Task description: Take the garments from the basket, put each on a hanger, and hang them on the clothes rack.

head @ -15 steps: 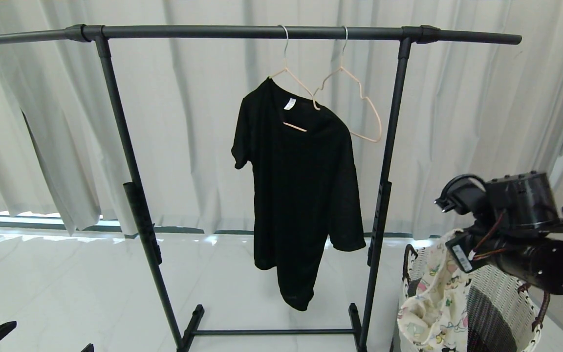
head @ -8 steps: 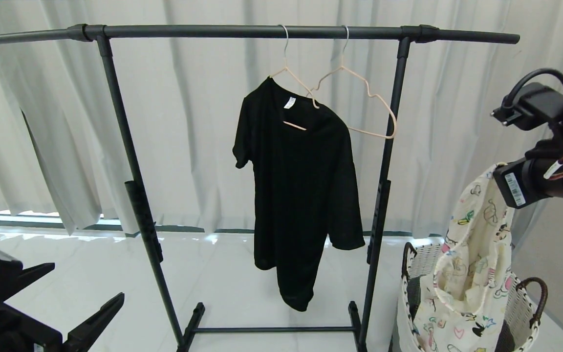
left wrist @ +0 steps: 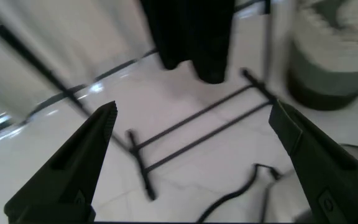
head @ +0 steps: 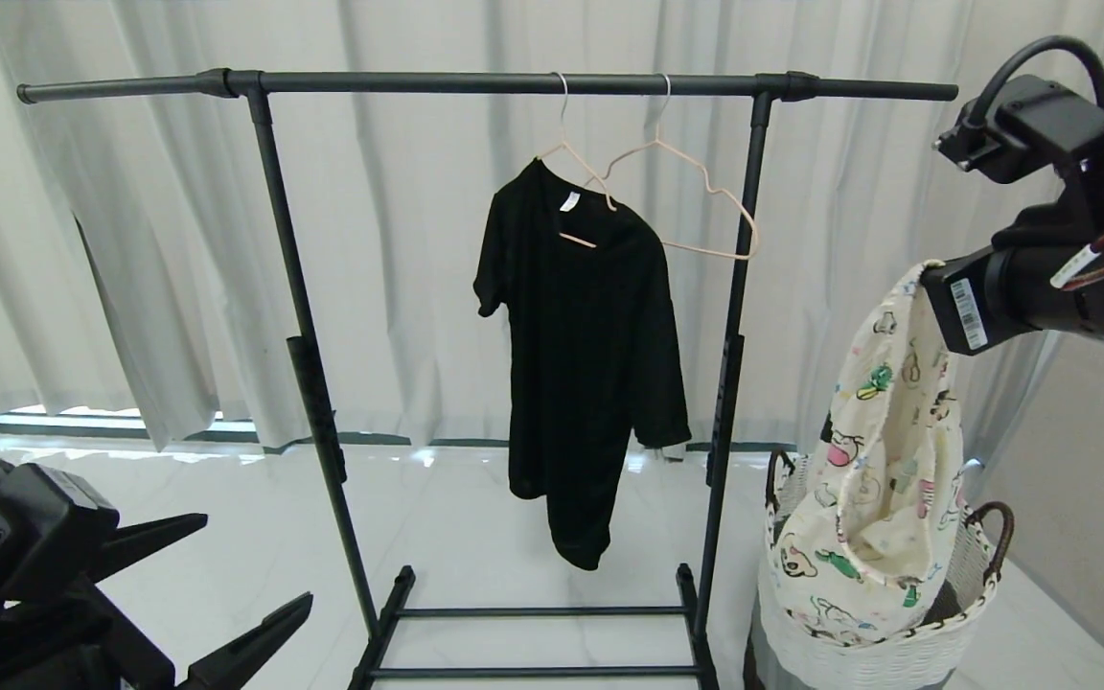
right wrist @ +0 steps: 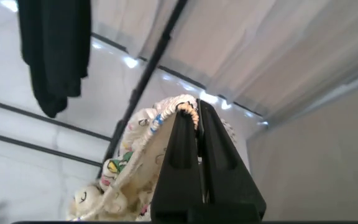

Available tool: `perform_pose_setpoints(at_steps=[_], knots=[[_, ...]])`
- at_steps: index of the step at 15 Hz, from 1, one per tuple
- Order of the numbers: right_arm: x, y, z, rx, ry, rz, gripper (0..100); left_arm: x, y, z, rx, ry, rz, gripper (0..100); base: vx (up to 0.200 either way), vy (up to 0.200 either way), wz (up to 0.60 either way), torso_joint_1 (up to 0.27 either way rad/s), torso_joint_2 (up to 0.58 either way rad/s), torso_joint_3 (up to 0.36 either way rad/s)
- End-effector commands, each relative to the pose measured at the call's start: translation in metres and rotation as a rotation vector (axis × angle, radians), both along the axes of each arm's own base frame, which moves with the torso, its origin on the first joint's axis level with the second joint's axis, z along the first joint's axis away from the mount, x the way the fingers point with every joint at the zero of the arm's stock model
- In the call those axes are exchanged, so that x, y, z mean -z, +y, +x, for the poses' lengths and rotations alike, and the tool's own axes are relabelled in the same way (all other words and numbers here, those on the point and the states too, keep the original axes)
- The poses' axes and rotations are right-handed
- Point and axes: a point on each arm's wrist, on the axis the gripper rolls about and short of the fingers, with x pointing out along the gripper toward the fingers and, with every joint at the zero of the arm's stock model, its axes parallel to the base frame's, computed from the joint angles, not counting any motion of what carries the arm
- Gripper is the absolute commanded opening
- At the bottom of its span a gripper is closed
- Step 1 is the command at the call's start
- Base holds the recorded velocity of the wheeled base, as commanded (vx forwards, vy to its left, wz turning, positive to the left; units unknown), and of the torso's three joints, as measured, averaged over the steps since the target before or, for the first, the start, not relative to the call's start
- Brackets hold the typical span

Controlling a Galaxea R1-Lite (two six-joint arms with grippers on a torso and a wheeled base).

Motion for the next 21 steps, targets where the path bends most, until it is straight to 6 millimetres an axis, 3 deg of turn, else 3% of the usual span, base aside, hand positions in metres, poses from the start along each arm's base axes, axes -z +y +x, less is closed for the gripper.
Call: perform_pose_setpoints(at_steps=[1, 5, 6, 10, 14, 16, 21], knots=[[0.005, 0.017, 0.014, -0.021, 0.018, -0.01, 0, -0.002, -0.003, 0.005, 0.053, 0.023, -0.036, 100, 0.0, 0.0, 0.0, 0.0, 0.0, 0.0], [0.002, 0.048, 0.031, -0.112, 0.018, 0.044, 0, -0.032, -0.039, 0.019, 0.21, 0.109, -0.263, 100, 0.0, 0.0, 0.0, 0.0, 0.0, 0.0], [0.0, 0.059, 0.037, -0.131, 0.002, 0.058, 0, -0.044, -0.059, 0.025, 0.267, 0.165, -0.344, 100, 0.0, 0.0, 0.0, 0.0, 0.0, 0.0], [-0.011, 0.08, 0.039, -0.172, -0.03, 0.112, 0, -0.038, -0.118, 0.041, 0.315, 0.417, -0.437, 100, 0.0, 0.0, 0.0, 0.0, 0.0, 0.0], [-0.011, 0.092, 0.029, -0.215, -0.019, 0.15, 0, -0.038, -0.188, 0.074, 0.101, 0.581, -0.62, 100, 0.0, 0.0, 0.0, 0.0, 0.0, 0.0], [-0.009, 0.099, 0.025, -0.236, -0.012, 0.147, 0, -0.028, -0.205, 0.089, 0.005, 0.604, -0.653, 100, 0.0, 0.0, 0.0, 0.0, 0.0, 0.0], [-0.004, 0.124, 0.013, -0.311, -0.016, 0.156, 0, -0.003, -0.209, 0.106, -0.176, 0.646, -0.684, 100, 0.0, 0.0, 0.0, 0.0, 0.0, 0.0]])
